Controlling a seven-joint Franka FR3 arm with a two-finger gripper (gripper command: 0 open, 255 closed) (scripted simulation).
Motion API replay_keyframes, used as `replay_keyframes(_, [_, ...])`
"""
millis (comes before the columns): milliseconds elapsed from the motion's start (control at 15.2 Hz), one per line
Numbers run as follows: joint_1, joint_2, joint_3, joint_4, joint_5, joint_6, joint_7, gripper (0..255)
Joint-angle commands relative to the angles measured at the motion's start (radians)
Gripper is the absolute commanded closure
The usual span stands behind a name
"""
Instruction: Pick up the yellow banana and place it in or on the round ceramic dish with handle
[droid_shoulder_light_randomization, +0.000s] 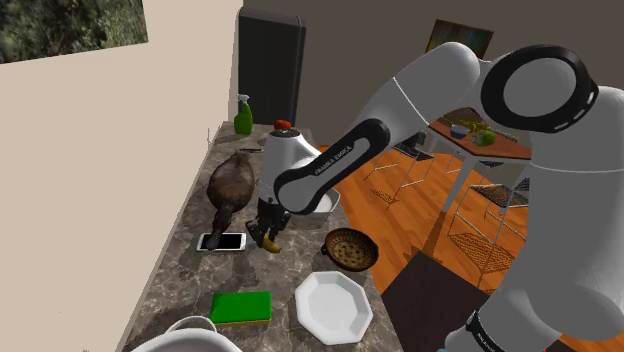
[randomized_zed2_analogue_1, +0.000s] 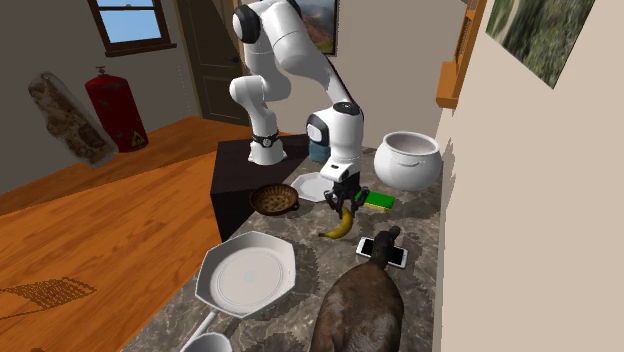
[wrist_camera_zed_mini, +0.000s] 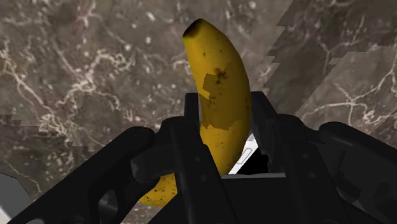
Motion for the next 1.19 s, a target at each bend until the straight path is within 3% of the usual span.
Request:
replay_keyframes(0, [-0.004,-0.023,0.007,0.001,0.010,-0.023,-0.005,255])
replay_keyframes(858, [-0.026,-0.144,0.035,0.025,0.064,-0.165,-0.037,255])
replay_keyframes(1122, [-0.075,-0.280,0.038,-0.152,0.125,-0.117,-0.116,255])
